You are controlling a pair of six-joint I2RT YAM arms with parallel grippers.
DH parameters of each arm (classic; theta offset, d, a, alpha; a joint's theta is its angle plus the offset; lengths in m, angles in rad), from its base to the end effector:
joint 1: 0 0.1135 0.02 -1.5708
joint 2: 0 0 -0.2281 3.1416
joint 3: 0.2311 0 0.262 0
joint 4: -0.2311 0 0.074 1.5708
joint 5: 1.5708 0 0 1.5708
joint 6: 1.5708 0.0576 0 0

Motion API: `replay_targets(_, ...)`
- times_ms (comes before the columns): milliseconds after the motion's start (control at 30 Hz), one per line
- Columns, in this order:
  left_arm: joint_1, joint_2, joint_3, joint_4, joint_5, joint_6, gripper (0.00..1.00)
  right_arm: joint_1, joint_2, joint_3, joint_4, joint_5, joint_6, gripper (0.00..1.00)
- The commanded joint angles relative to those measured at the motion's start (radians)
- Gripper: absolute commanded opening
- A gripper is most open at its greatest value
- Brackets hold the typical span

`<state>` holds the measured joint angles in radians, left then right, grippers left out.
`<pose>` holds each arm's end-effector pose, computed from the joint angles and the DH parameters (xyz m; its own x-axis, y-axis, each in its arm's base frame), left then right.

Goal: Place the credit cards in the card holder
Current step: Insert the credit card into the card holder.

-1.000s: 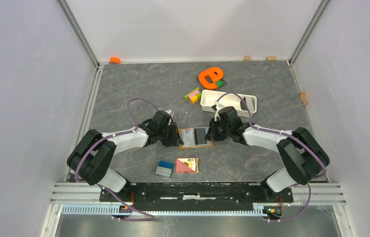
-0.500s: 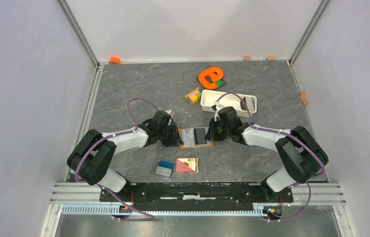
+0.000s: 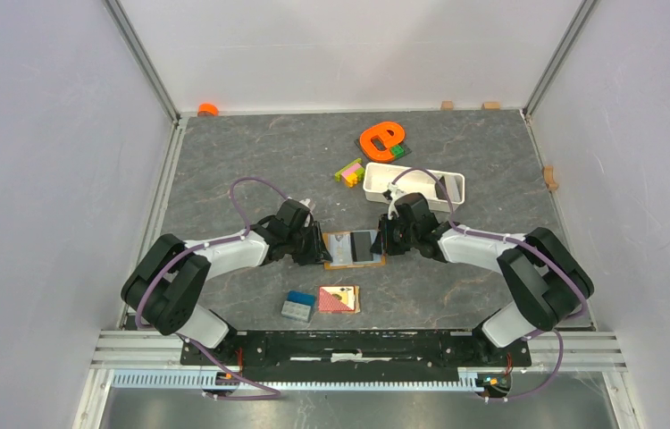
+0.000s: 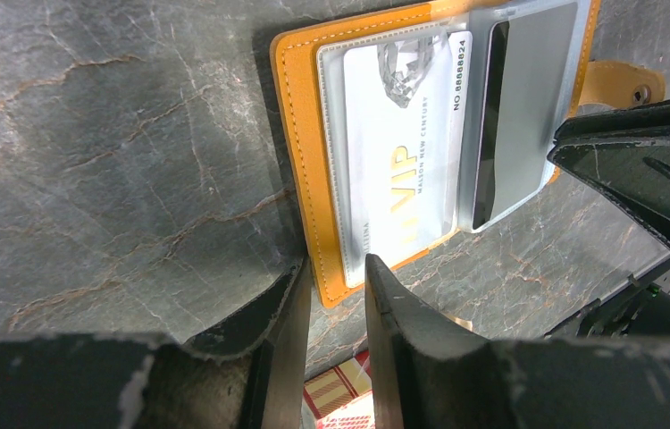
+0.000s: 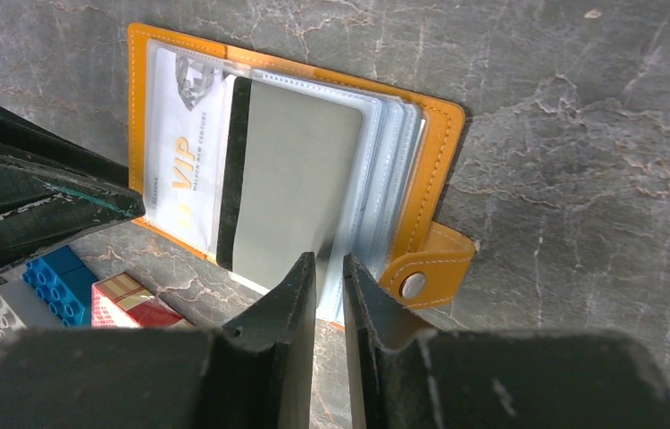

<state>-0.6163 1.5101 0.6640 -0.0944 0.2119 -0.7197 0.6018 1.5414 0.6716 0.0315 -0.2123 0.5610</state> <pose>0.2353 -0.1815 0.0847 -0.9349 -0.1275 -0.3312 0.0665 0.8538 -0.5163 0.2493 0.1859 0.0884 -0.8752 0.0299 -0.4829 -0.2409 0.8387 0.4884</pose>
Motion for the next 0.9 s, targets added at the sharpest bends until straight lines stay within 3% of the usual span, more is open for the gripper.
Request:
replay_targets(0,0.003,0.002,-0.013,-0.010,0.001,0.005,0.35,0.003,0.029,-0.005,0.051,-0.068,0.007,0.22)
replay_targets(867,0.003,0.010,-0.006,-0.004,0.009,0.011,0.32,0.026,0.049,-0.032,0.278,-0.228,0.130,0.23)
